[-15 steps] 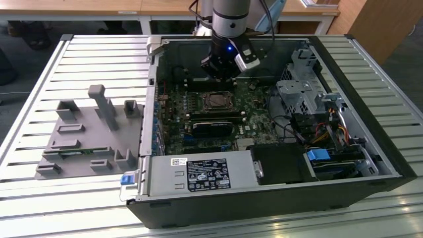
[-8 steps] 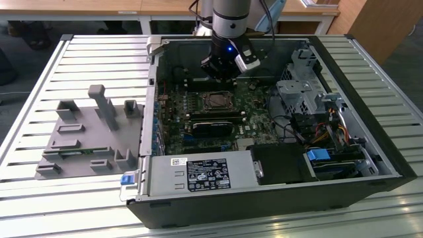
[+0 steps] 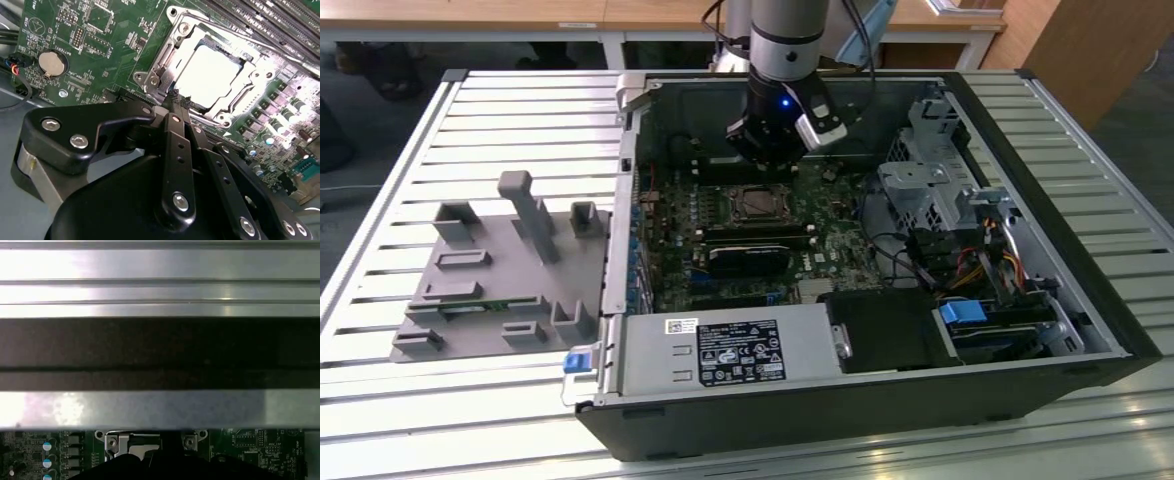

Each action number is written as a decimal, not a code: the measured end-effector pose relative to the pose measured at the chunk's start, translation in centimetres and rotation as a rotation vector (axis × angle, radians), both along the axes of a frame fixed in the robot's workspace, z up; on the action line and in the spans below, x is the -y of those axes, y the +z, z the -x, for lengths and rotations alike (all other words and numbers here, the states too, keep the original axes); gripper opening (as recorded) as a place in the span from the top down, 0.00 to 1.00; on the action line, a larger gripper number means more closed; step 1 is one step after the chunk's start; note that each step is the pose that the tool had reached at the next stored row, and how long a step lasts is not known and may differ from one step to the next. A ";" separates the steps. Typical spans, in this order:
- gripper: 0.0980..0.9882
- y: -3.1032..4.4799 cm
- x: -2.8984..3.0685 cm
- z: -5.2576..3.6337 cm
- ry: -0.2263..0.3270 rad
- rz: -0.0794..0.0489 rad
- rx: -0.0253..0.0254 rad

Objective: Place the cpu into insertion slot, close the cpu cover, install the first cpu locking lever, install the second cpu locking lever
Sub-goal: 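Install the second cpu locking lever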

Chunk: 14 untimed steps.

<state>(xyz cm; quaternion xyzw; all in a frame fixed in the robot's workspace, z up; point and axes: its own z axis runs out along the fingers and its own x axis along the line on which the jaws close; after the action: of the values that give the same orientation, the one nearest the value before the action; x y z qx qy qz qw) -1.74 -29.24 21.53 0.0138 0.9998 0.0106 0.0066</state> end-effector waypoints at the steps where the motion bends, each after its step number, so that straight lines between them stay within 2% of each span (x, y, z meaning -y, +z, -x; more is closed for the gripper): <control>1: 0.99 0.04 0.03 0.00 0.000 0.000 -0.0002; 8: 0.99 1.49 0.14 0.00 0.000 0.000 -0.0002; 11: 0.99 1.54 0.40 0.00 0.000 0.000 -0.0001; 14: 0.99 1.54 0.96 0.00 0.000 0.000 -0.0001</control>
<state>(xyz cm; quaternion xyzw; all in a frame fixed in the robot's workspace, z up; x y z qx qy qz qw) -1.74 -30.19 23.06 0.0138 0.9998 0.0106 0.0065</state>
